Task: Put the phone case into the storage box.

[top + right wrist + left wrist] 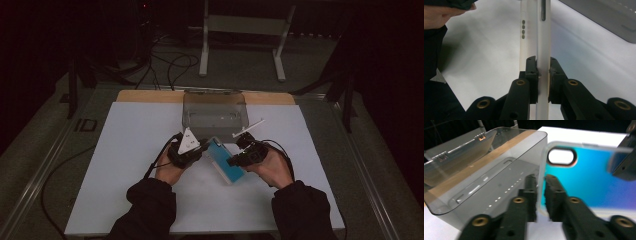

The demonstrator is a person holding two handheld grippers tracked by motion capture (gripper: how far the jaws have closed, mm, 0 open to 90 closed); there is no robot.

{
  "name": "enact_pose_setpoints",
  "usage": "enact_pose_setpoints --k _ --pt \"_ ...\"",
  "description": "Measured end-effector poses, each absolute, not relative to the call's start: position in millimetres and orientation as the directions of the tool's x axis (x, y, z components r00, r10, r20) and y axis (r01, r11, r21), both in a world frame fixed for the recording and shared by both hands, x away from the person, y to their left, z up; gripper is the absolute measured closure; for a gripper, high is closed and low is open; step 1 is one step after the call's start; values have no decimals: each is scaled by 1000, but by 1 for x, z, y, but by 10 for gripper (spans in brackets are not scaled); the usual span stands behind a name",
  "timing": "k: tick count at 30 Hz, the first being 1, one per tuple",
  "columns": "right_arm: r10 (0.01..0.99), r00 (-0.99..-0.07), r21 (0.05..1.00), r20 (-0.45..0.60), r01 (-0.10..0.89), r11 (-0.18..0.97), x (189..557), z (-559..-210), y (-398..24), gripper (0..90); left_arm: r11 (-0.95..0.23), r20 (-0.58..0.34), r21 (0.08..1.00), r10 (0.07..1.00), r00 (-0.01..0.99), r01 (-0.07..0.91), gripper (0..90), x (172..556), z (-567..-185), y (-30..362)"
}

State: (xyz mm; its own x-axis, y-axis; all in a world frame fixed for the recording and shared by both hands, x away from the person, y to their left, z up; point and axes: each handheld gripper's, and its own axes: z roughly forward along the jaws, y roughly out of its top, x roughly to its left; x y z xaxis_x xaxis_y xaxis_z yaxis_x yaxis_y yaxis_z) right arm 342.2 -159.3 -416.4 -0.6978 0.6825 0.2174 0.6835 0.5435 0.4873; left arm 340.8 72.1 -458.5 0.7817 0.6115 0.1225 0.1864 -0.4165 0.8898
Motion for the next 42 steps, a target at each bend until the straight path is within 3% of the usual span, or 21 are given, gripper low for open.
enact_pose_setpoints --k 7,13,20,23,42 --pt "684 -698 501 211 678 538 342 -417 -160 819 -322 -16 907 618 786 272 528 342 -459 84" --pt "687 -695 513 212 678 527 342 -415 -160 818 -284 -13 912 700 714 295 248 337 -457 95" --pt "685 -696 521 215 675 522 342 -415 -160 818 -253 -13 915 759 650 314 122 326 -456 114" --pt "685 -696 522 217 675 521 342 -415 -159 818 -246 -20 913 771 636 326 28 321 -456 124" --pt "691 -688 541 222 677 500 344 -409 -157 818 -239 1 918 801 599 318 7 292 -462 166"
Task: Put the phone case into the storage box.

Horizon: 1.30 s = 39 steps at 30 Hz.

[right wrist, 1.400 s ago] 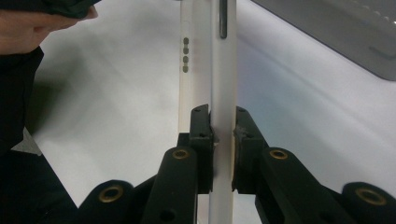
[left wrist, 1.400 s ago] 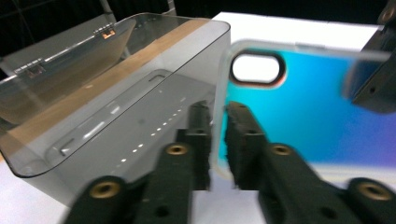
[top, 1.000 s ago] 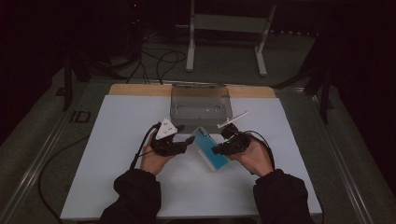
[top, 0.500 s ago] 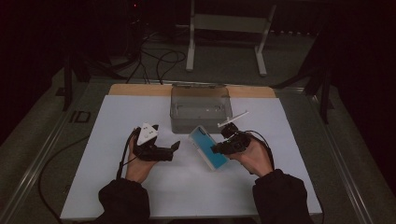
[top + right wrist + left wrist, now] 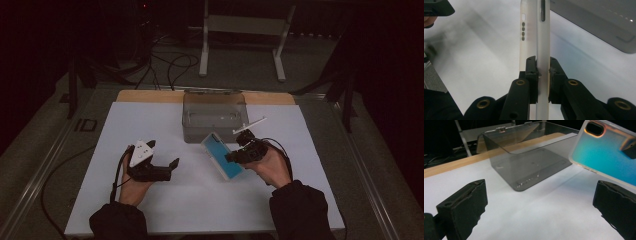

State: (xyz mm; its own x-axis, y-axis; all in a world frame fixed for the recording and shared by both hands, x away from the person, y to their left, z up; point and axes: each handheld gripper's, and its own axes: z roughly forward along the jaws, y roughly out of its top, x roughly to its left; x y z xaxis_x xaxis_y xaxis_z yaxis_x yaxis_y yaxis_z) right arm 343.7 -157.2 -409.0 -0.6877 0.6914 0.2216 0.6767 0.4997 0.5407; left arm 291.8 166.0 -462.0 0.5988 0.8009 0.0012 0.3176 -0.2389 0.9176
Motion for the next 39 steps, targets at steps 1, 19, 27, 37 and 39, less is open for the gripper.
enact_pose_setpoints --k 1,19,27,37,39 --pt "692 -687 542 222 677 497 344 -409 -157 818 -239 5 919 802 597 313 7 289 -462 169" --pt "700 -678 558 226 679 477 346 -405 -159 817 -231 26 926 828 560 299 6 259 -474 200" --pt "701 -678 564 222 675 475 347 -401 -156 817 -221 29 930 841 540 294 6 244 -484 218" --pt "709 -669 573 223 678 459 348 -397 -154 817 -196 28 940 861 508 280 6 229 -491 232" --pt "713 -664 575 224 681 454 349 -396 -154 818 -191 28 941 866 500 279 6 226 -491 235"
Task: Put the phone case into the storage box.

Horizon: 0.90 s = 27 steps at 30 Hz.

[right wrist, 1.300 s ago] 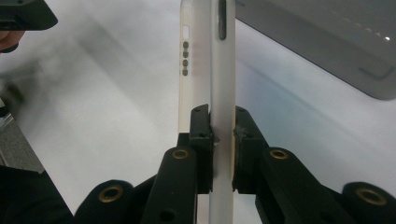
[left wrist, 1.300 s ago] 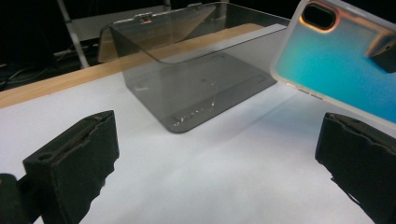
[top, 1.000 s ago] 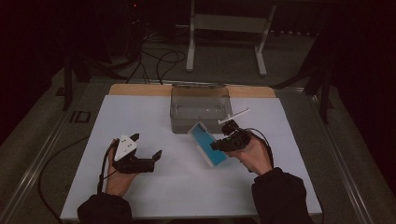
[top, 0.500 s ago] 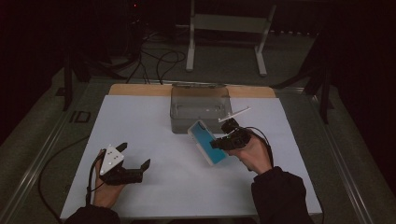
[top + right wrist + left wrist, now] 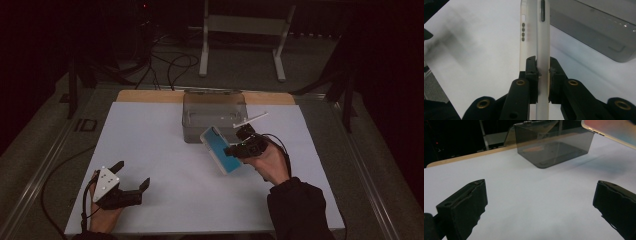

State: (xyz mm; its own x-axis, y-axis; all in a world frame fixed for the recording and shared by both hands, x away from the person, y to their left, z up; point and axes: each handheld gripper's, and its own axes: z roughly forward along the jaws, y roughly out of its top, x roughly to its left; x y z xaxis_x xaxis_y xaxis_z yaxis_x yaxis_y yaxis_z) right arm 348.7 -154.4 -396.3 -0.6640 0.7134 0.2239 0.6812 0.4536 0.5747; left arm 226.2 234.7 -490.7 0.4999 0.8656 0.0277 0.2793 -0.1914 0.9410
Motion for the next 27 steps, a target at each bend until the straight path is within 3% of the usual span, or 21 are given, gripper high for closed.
enact_pose_setpoints --k 27 --pt "740 -635 597 220 688 413 360 -384 -148 817 -168 29 946 895 446 277 6 224 -492 240"
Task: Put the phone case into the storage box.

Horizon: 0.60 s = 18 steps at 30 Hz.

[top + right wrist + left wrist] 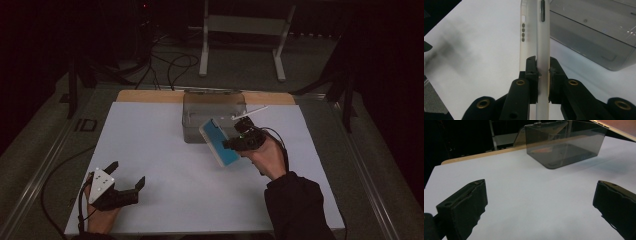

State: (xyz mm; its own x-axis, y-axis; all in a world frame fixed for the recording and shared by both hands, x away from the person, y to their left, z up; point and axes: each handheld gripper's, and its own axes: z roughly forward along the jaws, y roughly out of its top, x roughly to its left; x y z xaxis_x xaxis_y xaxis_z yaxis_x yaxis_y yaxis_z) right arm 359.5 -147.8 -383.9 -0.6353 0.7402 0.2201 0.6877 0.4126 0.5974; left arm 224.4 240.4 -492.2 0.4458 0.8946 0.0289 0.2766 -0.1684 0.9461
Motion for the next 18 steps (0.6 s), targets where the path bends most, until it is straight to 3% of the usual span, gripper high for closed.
enact_pose_setpoints --k 18 --pt "746 -630 611 218 684 399 366 -377 -142 817 -168 29 947 894 447 274 6 224 -492 239"
